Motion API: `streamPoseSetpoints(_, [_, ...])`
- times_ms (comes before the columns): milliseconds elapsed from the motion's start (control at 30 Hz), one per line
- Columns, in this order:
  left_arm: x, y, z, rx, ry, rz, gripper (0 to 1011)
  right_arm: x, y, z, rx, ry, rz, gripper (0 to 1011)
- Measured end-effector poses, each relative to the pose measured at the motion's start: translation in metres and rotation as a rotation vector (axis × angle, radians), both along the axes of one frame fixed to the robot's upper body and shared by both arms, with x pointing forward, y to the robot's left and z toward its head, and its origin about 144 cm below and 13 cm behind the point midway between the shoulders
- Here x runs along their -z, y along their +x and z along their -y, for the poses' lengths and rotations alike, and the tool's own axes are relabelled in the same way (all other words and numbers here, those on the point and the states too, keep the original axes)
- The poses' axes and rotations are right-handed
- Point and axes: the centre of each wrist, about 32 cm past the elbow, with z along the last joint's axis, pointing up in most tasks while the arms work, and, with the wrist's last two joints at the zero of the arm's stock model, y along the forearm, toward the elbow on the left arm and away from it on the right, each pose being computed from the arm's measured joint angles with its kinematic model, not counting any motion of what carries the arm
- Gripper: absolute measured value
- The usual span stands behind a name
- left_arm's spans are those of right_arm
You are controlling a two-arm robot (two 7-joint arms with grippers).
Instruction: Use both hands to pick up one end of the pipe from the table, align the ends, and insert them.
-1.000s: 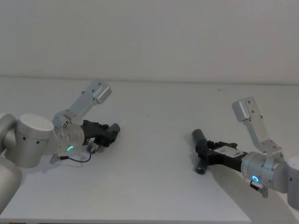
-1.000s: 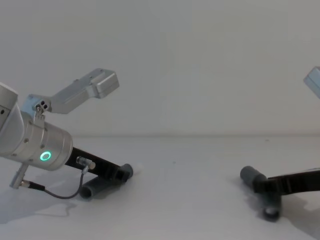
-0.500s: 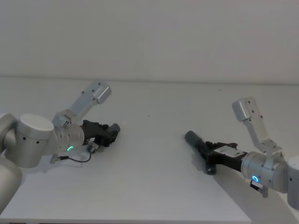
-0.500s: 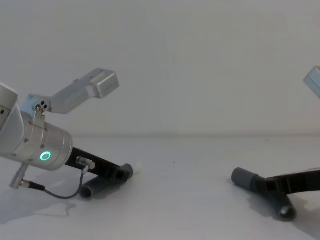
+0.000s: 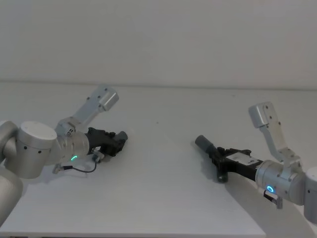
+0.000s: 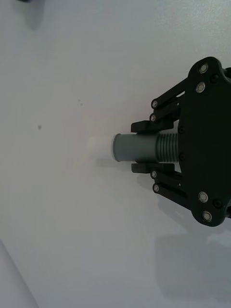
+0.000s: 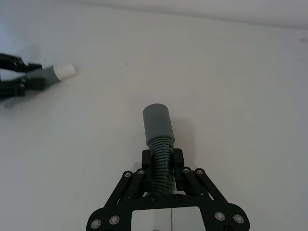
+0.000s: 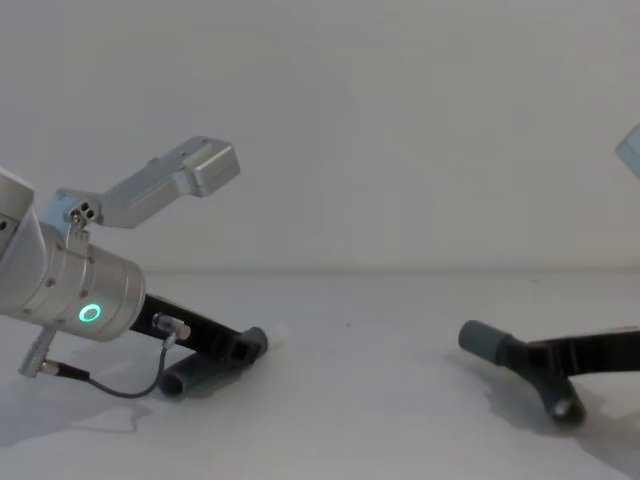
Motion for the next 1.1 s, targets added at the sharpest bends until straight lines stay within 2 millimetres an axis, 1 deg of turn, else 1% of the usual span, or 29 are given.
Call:
streamPoseSetpoints(400, [-0.007, -0.004, -0.004, 0.09, 0.004, 0.11, 355, -0.002, -0.002, 0.002, -0.004, 0.115, 0.112, 256])
streamPoseSetpoints(567, [-0.013, -0.003, -0.007, 0.144, 0.006, 0.152, 355, -0.007, -0.002, 0.006, -0.026, 0.165, 0.181, 256])
streamPoseSetpoints(867, [-0.024, 0.0, -0.014, 0.287, 0.028, 0.21, 355, -0.018, 0.0, 0.02, -0.123, 0.208, 0.265, 256])
streamPoseSetpoints(1100, [-0.031, 0.005, -0.02, 0.386, 0.059, 0.224, 355, -0.025, 0.002, 0.029, -0.208, 0.205, 0.283, 256])
